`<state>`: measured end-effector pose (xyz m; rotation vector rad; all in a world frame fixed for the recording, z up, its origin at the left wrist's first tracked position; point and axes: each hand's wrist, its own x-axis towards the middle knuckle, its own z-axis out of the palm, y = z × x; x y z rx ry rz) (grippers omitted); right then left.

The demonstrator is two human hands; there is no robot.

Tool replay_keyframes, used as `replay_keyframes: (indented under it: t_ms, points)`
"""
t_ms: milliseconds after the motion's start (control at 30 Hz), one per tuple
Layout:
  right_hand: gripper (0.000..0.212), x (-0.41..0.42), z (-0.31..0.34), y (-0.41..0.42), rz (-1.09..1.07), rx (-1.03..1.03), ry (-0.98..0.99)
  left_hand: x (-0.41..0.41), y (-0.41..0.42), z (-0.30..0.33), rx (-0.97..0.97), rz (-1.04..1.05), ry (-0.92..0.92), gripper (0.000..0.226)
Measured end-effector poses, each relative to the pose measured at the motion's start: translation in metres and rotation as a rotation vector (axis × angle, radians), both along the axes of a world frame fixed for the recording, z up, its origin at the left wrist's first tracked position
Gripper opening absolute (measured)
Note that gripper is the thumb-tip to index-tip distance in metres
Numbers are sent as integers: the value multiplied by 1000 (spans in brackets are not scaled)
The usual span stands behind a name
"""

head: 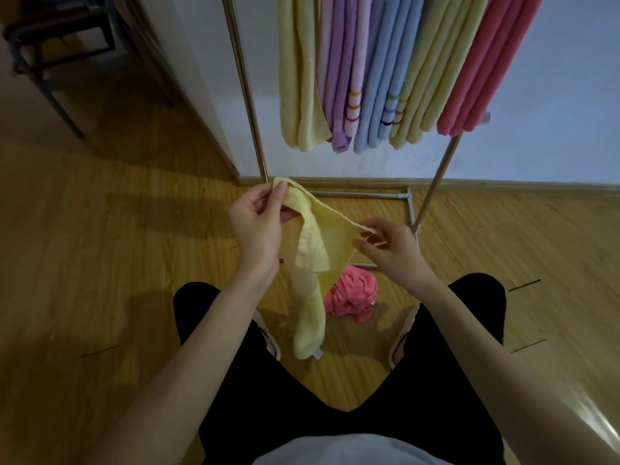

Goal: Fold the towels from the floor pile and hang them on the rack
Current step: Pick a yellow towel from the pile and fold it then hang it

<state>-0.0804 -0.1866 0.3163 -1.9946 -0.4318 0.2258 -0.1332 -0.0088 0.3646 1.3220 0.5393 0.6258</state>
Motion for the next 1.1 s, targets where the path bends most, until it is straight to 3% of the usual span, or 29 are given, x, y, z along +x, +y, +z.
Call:
replay_keyframes:
  t_ms: [233,367,467,600,833,1100]
  points:
    - [20,6,-14,0,-42,-201,-499,6,1,7,-2,72,6,7]
    - [19,-3,-10,3,-103,-128,-579,9,0,9,20,76,2,9]
    - [15,-18,-12,10,77,-127,-654,12,-2,10,31,85,9,13]
    - [27,-29,-23,26,190,-171,-614,13,-7,8,21,78,15,19]
    - [44,-29,-16,45,44,-128,-472,9,-15,11,0,53,12,9]
    - [41,-19,-8,58,-115,-129,-449,5,-22,14,-50,48,15,8]
